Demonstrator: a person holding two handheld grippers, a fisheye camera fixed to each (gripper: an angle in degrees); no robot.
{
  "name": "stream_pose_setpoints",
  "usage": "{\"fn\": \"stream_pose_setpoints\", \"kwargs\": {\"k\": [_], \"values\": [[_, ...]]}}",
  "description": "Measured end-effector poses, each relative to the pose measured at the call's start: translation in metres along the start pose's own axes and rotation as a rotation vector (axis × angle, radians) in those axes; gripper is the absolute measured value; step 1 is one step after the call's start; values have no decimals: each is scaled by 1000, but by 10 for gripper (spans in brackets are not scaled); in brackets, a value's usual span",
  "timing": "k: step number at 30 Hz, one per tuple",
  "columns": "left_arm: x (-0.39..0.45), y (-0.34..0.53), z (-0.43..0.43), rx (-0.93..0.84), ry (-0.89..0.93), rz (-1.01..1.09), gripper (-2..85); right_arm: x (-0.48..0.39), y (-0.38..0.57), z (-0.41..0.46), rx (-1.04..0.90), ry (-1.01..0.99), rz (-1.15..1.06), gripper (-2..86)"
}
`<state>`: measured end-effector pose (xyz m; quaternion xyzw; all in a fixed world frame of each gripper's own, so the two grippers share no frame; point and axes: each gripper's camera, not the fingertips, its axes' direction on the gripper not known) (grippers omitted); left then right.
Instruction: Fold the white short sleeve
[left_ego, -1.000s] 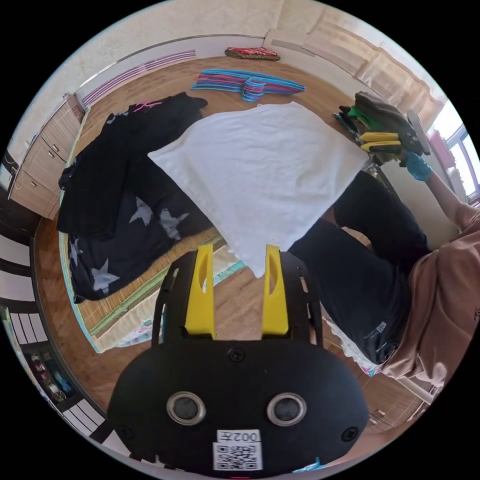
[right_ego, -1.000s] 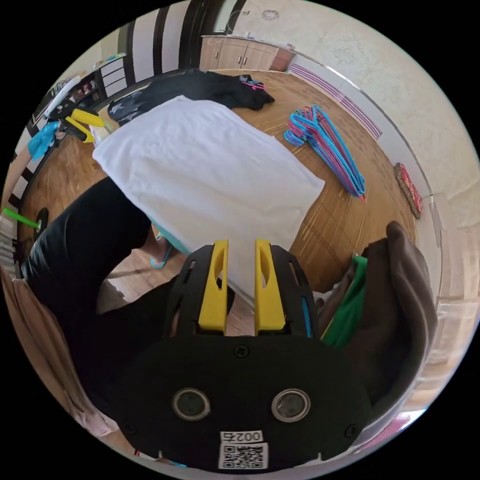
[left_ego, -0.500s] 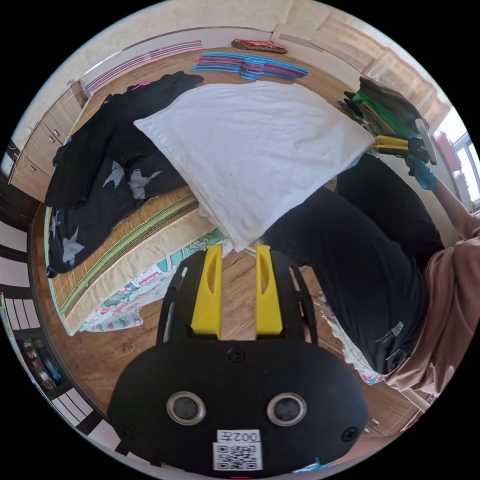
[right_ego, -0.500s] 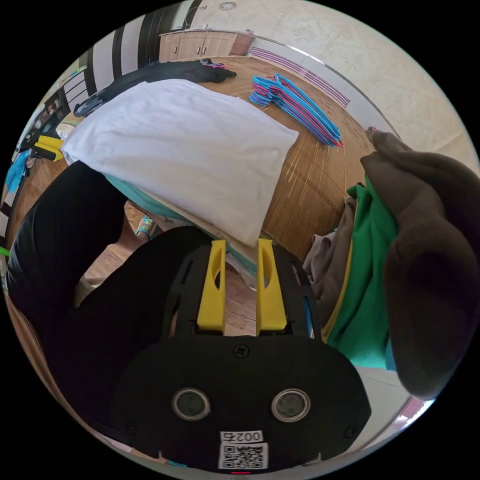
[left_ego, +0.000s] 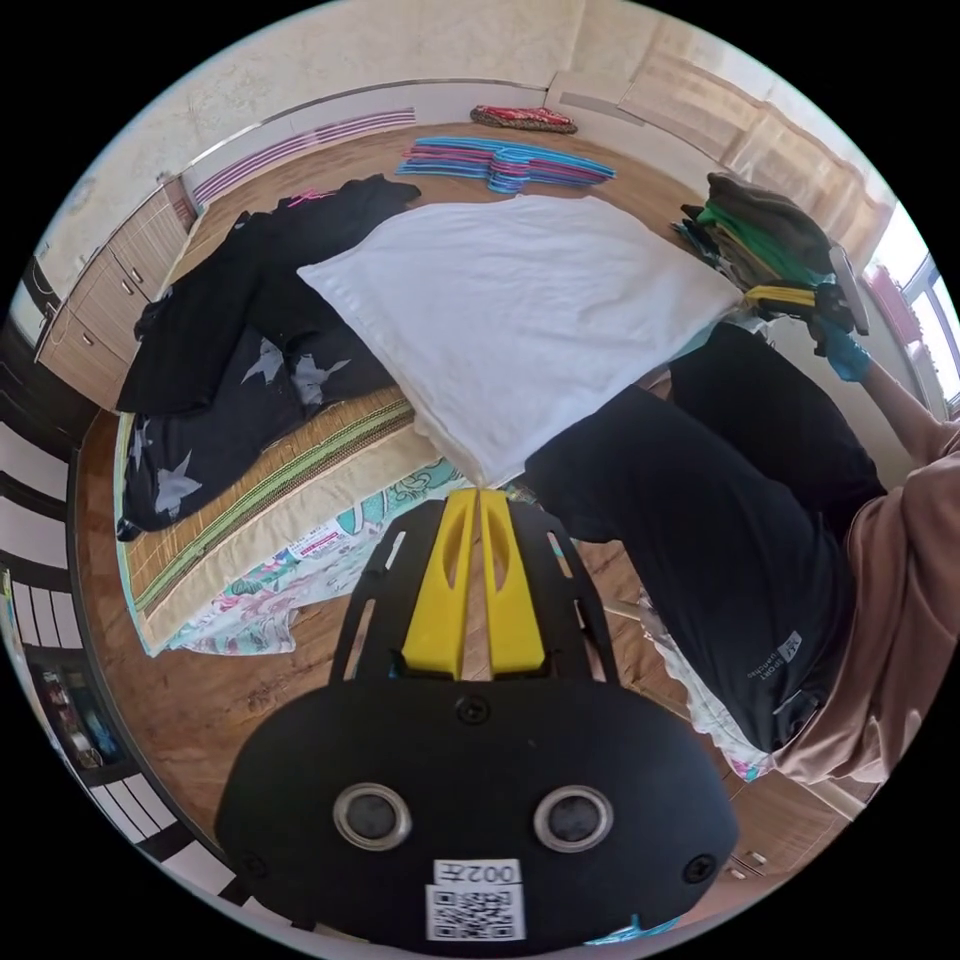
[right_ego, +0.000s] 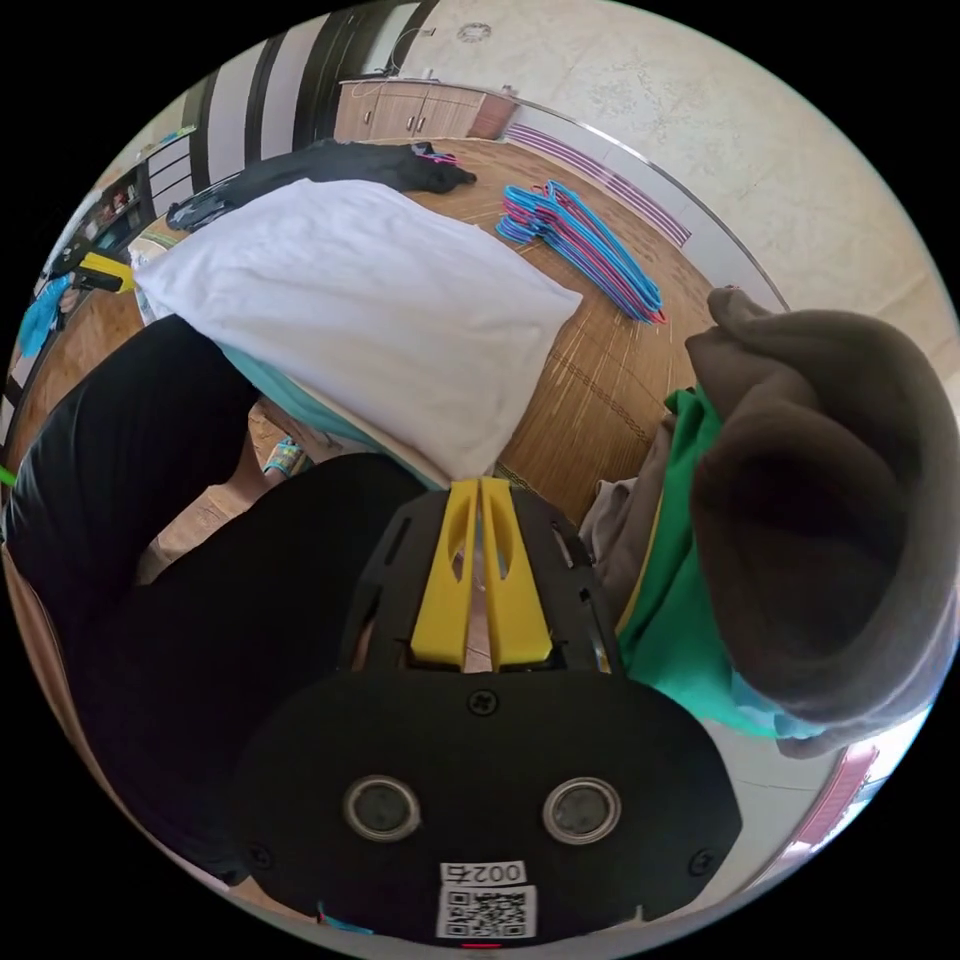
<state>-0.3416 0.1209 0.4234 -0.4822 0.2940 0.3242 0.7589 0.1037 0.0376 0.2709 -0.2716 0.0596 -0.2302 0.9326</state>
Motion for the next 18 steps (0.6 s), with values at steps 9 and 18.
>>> {"fn": "stream_pose_setpoints", "kwargs": {"k": [9, 18], "values": [[0, 33, -1, 13, 9, -50, 15, 11, 53, 6, -8, -49, 113, 1], [15, 34, 11, 17, 22, -24, 51, 14, 57, 14, 73, -124, 112, 81]]}}
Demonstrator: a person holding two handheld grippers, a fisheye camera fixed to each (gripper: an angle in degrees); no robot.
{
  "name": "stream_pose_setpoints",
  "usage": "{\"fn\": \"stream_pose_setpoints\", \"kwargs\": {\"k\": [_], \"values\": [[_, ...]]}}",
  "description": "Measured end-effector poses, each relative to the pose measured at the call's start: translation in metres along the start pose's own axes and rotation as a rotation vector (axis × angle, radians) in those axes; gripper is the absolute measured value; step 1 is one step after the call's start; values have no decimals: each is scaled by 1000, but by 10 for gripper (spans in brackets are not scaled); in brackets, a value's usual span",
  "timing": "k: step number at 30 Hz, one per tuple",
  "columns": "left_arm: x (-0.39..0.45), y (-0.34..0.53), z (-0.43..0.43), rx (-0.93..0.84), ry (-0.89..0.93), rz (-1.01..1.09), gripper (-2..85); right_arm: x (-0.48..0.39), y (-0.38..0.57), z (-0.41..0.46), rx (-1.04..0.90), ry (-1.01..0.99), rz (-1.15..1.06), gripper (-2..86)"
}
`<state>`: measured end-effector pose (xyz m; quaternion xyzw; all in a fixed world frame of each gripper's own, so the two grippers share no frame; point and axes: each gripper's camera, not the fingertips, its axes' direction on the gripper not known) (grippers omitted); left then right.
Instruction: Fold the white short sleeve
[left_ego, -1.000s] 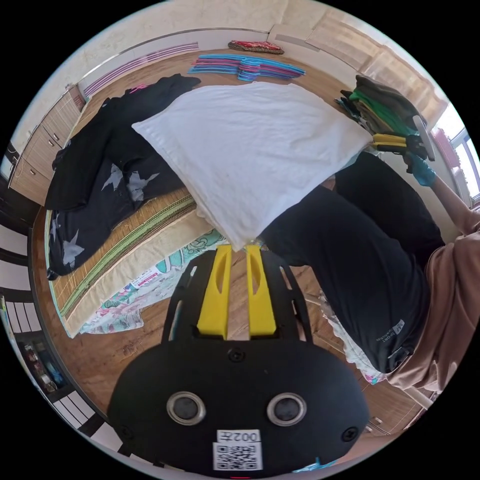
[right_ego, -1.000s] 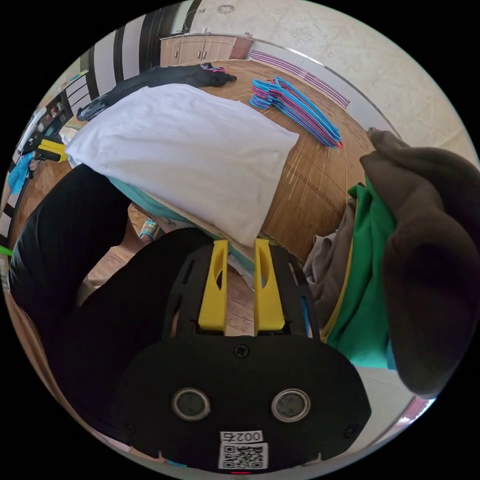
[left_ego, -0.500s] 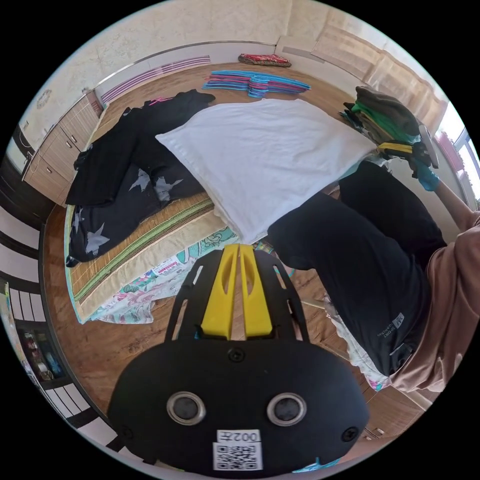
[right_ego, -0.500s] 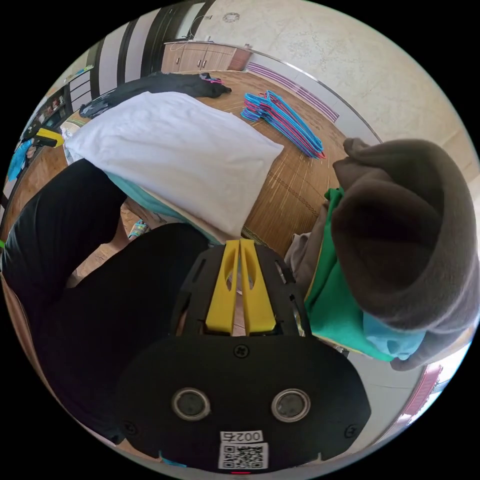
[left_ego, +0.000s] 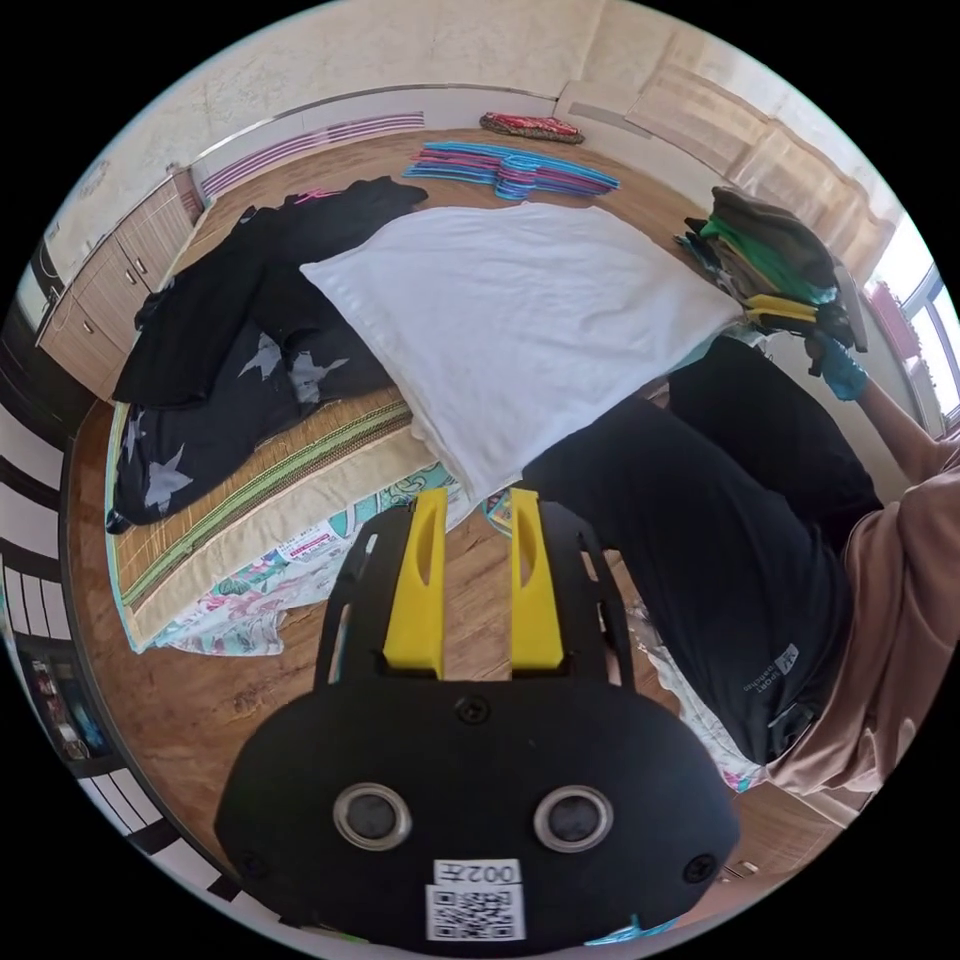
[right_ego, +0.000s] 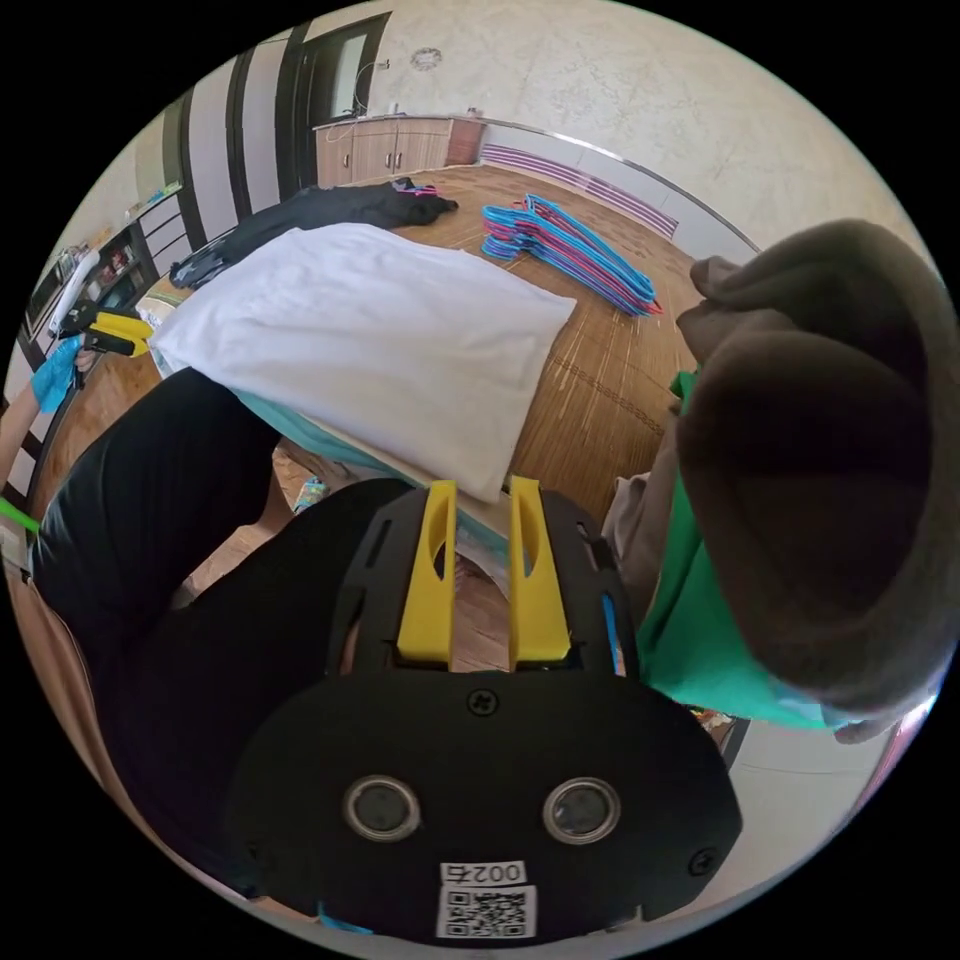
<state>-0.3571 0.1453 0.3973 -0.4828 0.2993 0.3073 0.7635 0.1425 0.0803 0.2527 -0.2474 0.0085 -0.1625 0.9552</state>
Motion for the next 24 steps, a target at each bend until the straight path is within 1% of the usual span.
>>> {"fn": "stream_pose_setpoints", "kwargs": {"k": [3, 6, 13, 18, 20, 23, 24], "values": [[6, 1, 4, -11, 1, 22, 18, 6, 3, 10, -15, -28, 16, 62], [12, 5, 3, -12, -32, 44, -4, 11, 9, 13, -9, -56, 14, 6], [23, 14, -18, 22, -74, 57, -10, 22, 33, 5, 11, -36, -27, -9], [29, 15, -30, 19, -128, 52, -10, 28, 53, -4, 6, -145, -71, -9], [32, 16, -33, 11, -161, 41, -10, 31, 63, -12, 15, -225, -95, -9], [34, 17, -28, -17, -169, 10, -10, 35, 74, -12, 1, -321, -101, -6], [35, 16, -25, -26, -168, 6, -10, 36, 76, -11, 2, -326, -101, -6]]}}
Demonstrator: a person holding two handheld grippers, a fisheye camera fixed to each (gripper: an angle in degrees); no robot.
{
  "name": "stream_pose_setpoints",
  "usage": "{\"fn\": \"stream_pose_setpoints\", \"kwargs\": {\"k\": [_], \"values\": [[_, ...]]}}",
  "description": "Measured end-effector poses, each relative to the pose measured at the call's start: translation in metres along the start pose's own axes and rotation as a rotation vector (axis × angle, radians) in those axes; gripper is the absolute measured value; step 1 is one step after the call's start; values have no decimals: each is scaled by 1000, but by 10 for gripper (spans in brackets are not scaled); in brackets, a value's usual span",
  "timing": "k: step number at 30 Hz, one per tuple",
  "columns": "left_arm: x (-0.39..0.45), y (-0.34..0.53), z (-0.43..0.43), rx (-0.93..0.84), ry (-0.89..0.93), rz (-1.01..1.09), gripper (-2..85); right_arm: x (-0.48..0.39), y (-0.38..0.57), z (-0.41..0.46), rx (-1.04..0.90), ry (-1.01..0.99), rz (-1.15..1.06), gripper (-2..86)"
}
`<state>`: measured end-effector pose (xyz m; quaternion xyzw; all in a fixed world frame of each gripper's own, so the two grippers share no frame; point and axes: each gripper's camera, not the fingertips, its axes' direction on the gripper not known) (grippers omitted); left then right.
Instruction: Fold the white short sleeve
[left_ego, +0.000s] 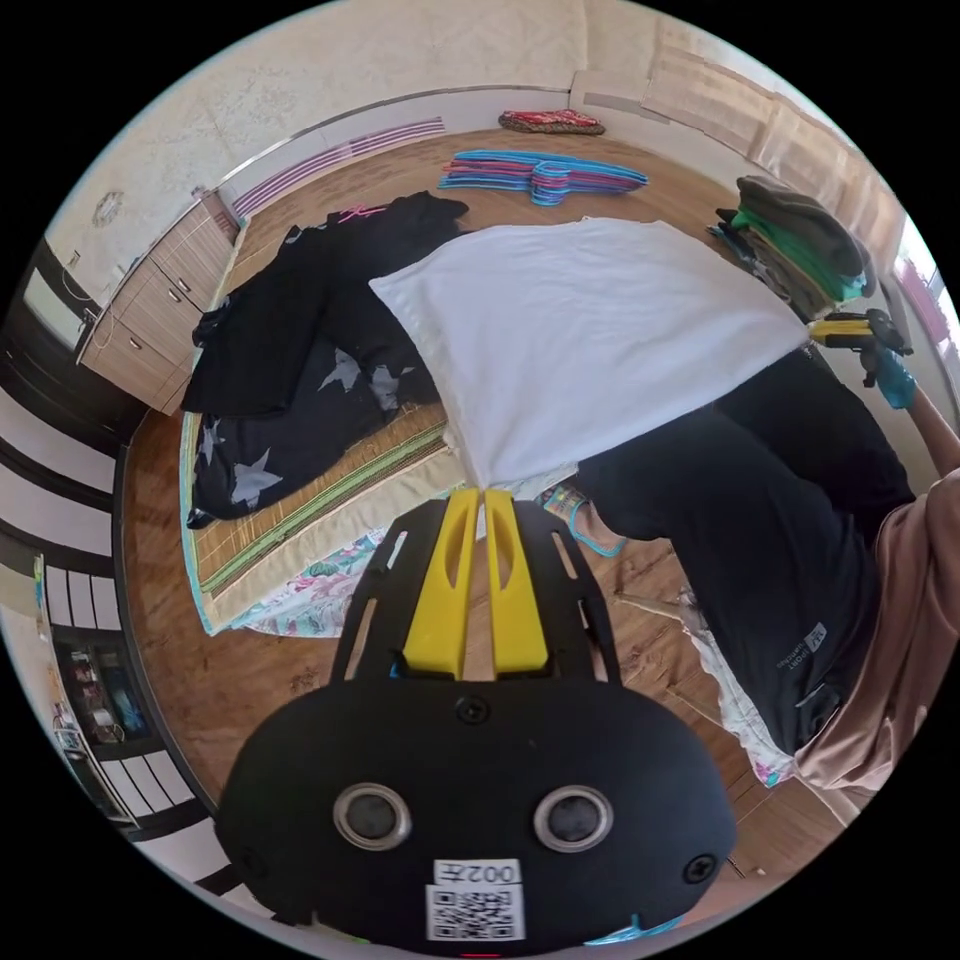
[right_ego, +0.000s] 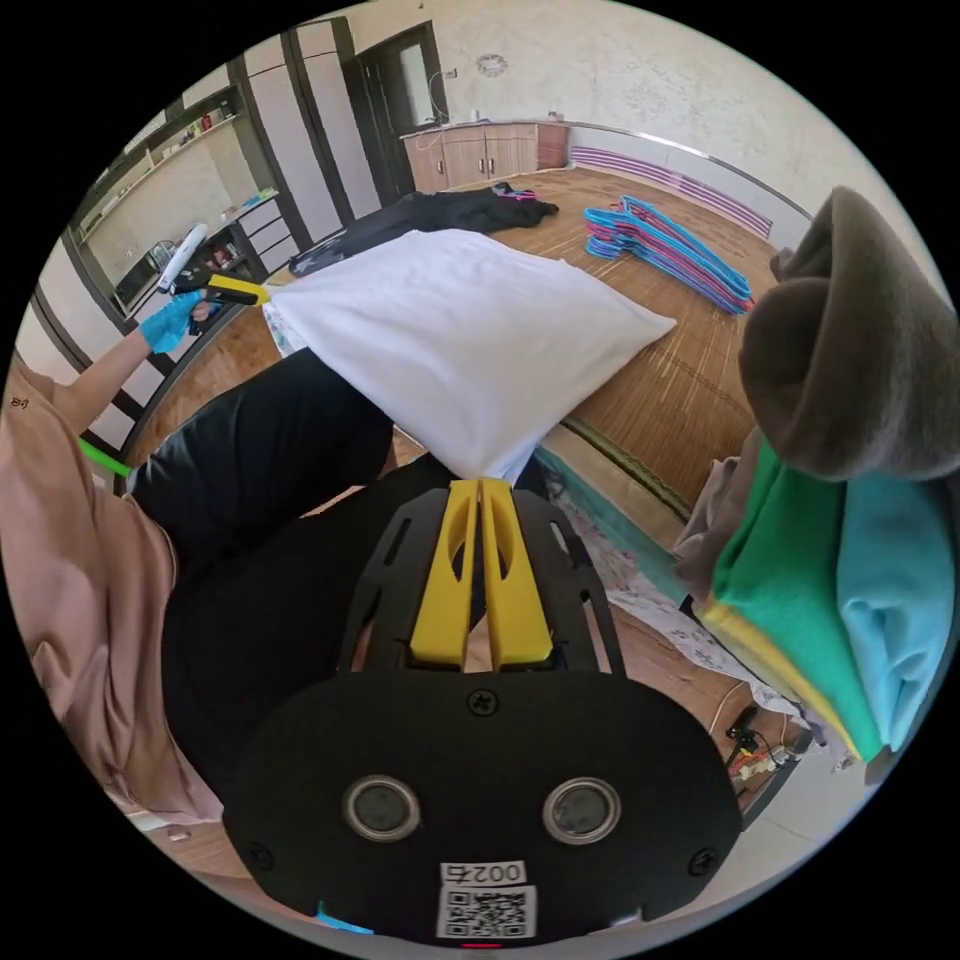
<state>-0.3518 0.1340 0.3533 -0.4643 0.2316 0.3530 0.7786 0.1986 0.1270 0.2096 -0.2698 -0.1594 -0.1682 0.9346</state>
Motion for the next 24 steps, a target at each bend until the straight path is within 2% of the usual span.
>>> {"fn": "stream_pose_setpoints", "kwargs": {"k": [3, 7, 17, 24], "values": [[6, -3, 9, -32, -2, -14, -10, 3, 8, 6, -7, 26, -23, 11], [15, -8, 13, -54, 0, -24, -10, 13, 12, 7, 4, -39, -41, 65], [38, -18, 8, -63, 3, -33, -10, 50, 38, 4, 30, -58, 35, 80], [56, -28, 9, -87, 0, -44, -10, 71, 53, 9, 87, -168, 110, 60]]}}
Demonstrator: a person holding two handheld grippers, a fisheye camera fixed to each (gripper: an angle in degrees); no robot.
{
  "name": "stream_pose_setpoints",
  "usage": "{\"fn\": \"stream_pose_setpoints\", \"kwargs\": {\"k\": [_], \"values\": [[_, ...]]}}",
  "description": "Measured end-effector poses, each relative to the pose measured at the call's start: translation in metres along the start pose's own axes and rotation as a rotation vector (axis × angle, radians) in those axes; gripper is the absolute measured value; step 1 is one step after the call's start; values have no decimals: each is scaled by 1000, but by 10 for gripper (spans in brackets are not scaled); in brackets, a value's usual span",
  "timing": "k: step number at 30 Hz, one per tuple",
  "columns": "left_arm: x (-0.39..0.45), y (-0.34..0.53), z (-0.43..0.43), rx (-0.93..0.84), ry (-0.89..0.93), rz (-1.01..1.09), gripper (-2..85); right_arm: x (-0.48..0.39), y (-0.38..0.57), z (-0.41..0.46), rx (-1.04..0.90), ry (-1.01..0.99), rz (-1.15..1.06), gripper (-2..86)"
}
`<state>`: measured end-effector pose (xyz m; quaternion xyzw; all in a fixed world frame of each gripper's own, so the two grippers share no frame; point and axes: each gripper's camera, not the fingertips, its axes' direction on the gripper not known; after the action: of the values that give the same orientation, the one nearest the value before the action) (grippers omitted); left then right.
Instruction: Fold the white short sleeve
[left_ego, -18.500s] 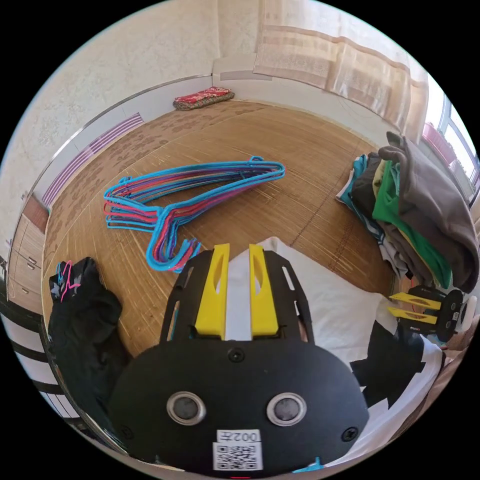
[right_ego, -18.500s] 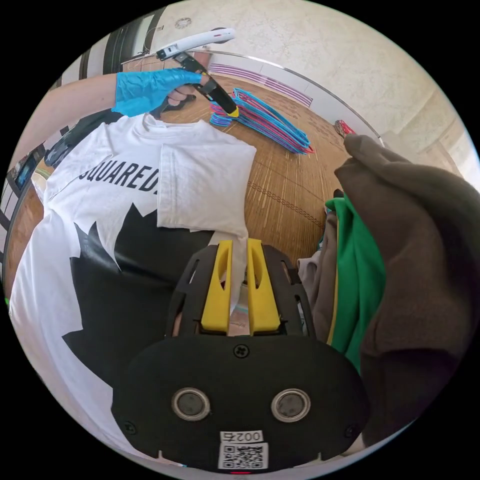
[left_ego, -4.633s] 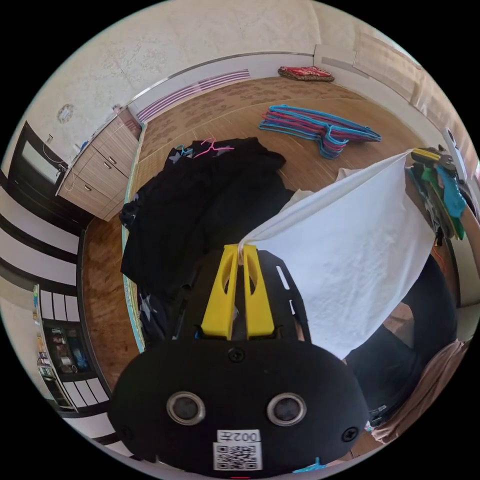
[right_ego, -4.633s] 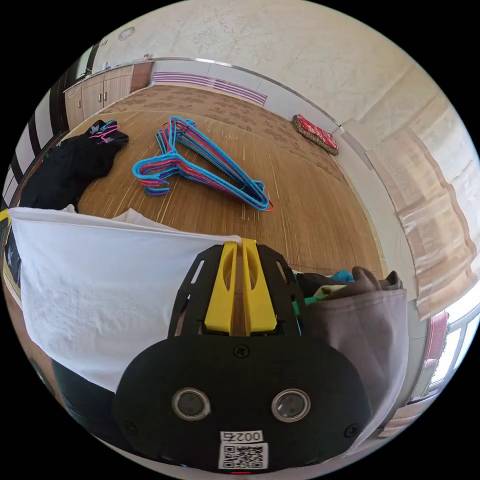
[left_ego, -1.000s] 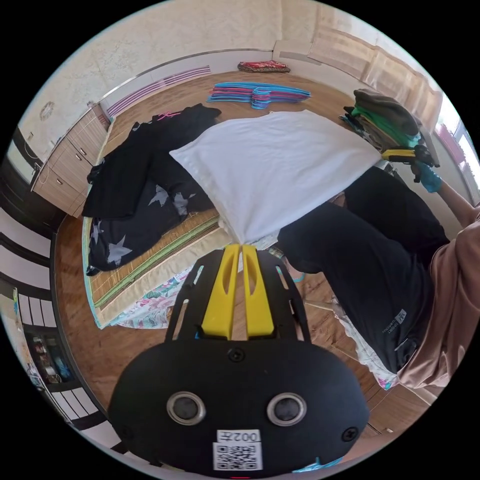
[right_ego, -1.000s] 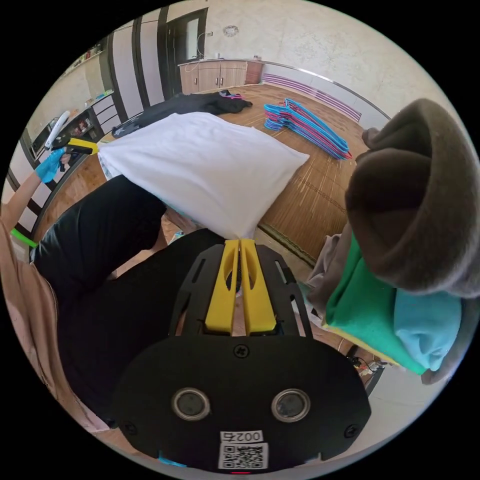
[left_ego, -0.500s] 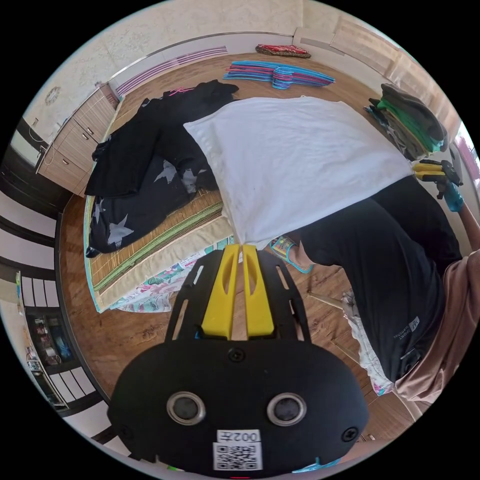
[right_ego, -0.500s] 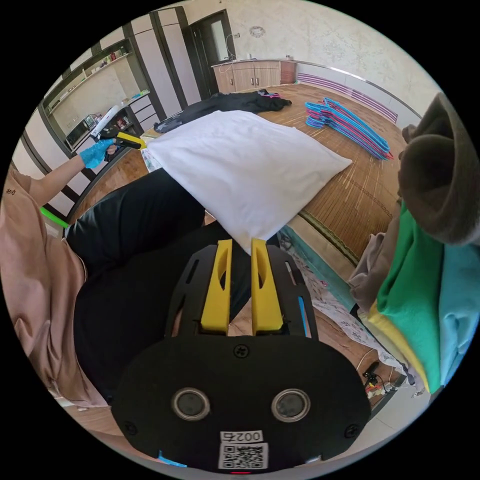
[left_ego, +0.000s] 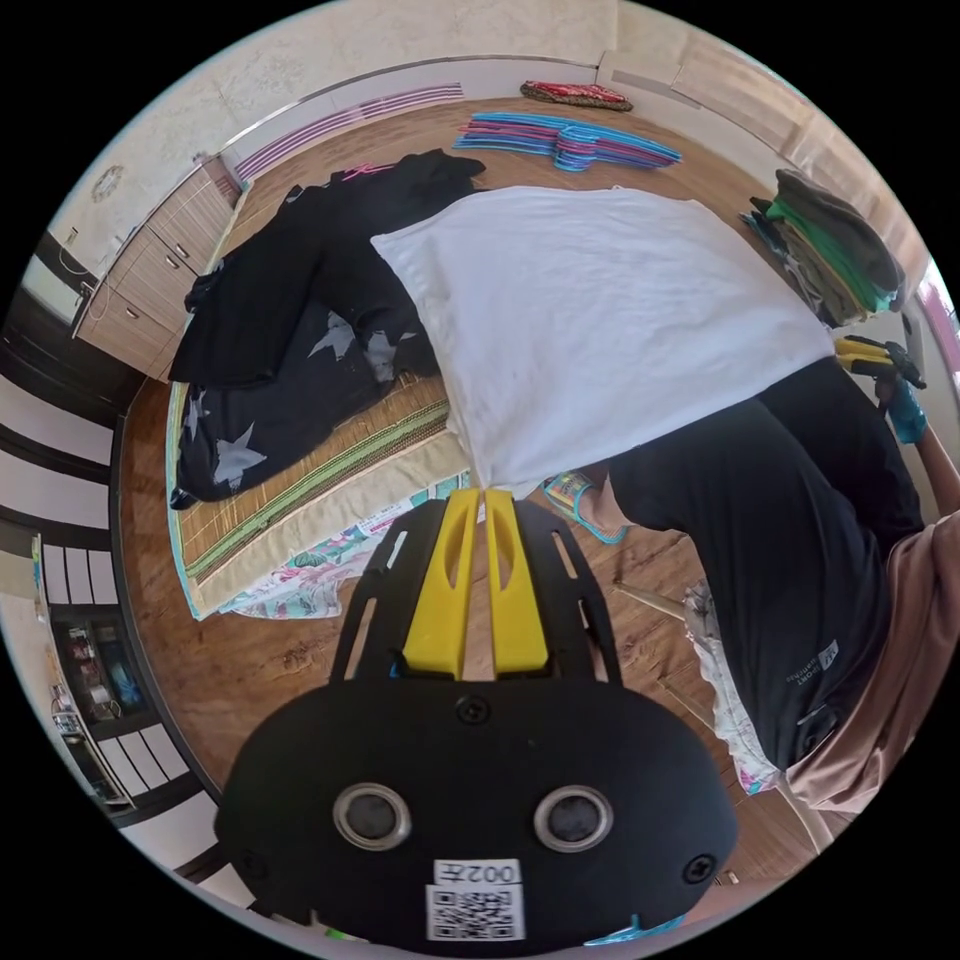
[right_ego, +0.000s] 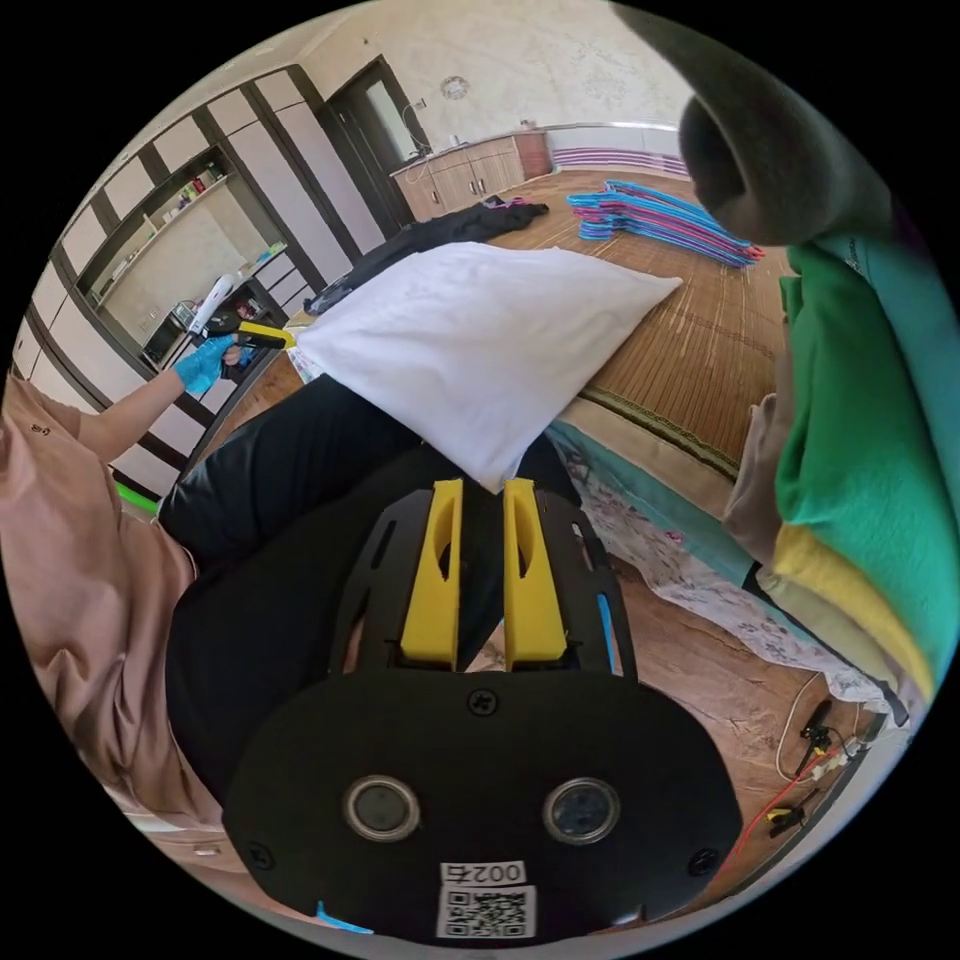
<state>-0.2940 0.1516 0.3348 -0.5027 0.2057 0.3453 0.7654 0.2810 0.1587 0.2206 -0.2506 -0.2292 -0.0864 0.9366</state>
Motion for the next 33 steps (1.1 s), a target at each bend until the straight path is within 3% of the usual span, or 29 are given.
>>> {"fn": "stream_pose_setpoints", "kwargs": {"k": [5, 11, 19, 24, 33], "values": [[15, -5, -2, -13, -2, 4, -10, 12, 7, -8, 12, -25, 20, 0], [28, -7, -15, -5, -67, -22, -9, 5, 15, -29, 10, -160, -79, -9], [55, -11, -8, -60, -63, -78, 9, -11, 21, -27, -22, -116, -129, -9], [90, -12, -44, 43, -61, -109, 46, -14, 25, -38, 33, -127, -118, -9], [255, -54, -92, 261, 130, 335, 86, -31, 23, -52, 126, -107, -120, -9]]}}
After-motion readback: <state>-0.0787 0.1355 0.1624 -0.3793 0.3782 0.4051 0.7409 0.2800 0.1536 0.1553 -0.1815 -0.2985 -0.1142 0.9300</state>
